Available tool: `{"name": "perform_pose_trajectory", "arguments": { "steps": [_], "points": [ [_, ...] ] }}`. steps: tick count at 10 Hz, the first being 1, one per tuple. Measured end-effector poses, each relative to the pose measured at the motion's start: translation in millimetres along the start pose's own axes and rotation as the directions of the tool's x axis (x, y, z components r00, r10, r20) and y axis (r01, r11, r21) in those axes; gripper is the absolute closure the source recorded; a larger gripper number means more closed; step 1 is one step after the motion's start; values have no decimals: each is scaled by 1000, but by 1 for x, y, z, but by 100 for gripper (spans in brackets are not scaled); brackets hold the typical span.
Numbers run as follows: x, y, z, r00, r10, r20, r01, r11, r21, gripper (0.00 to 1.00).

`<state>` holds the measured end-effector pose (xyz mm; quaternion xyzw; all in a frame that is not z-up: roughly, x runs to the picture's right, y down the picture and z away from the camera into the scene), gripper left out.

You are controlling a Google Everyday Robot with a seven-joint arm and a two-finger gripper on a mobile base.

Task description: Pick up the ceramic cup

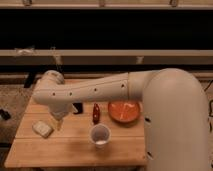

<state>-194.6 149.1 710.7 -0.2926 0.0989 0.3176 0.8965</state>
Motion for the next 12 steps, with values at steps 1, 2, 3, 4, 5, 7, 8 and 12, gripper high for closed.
{"name": "perform_pose_trajectory", "arguments": {
  "steps": [1, 2, 3, 4, 5, 7, 8, 12],
  "points": [
    [0, 0, 0, 1000, 0, 0, 0, 1000, 0, 26],
    [0, 0, 0, 1000, 0, 0, 0, 1000, 0, 26],
    [0, 0, 0, 1000, 0, 0, 0, 1000, 0, 26],
    [0, 0, 0, 1000, 0, 0, 0, 1000, 0, 26],
    [0, 0, 0, 1000, 0, 0, 0, 1000, 0, 26],
    [0, 0, 0, 1000, 0, 0, 0, 1000, 0, 26],
    [0, 0, 0, 1000, 0, 0, 0, 1000, 0, 26],
    [23, 0, -25, 998, 59, 36, -60, 998, 35, 26]
  ]
}}
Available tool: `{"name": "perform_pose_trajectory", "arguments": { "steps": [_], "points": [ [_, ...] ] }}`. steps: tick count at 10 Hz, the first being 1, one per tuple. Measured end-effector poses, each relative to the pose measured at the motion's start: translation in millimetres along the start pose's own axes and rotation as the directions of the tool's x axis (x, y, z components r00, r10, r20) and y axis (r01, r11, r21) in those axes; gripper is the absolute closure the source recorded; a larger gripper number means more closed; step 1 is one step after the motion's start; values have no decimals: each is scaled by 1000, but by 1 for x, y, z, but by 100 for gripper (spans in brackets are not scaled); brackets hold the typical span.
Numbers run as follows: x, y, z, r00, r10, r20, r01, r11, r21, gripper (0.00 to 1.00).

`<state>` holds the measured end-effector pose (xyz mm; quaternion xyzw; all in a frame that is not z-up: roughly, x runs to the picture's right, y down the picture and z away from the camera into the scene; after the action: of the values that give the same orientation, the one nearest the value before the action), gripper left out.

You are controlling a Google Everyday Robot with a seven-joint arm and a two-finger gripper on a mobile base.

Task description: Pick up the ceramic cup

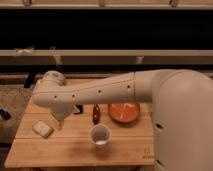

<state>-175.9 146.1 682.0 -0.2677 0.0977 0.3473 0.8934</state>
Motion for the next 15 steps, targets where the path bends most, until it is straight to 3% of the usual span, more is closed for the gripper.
{"name": "perform_pose_trajectory", "arguments": {
  "steps": [3, 5, 11, 15],
  "points": [
    [25, 4, -18, 999, 43, 26, -44, 999, 22, 26],
    [46, 17, -20, 998, 58, 17, -58, 998, 26, 26],
    [121, 15, 5, 983, 174, -49, -175, 985, -8, 26],
    [128, 19, 29, 983, 173, -64, -176, 983, -44, 26]
  ]
}}
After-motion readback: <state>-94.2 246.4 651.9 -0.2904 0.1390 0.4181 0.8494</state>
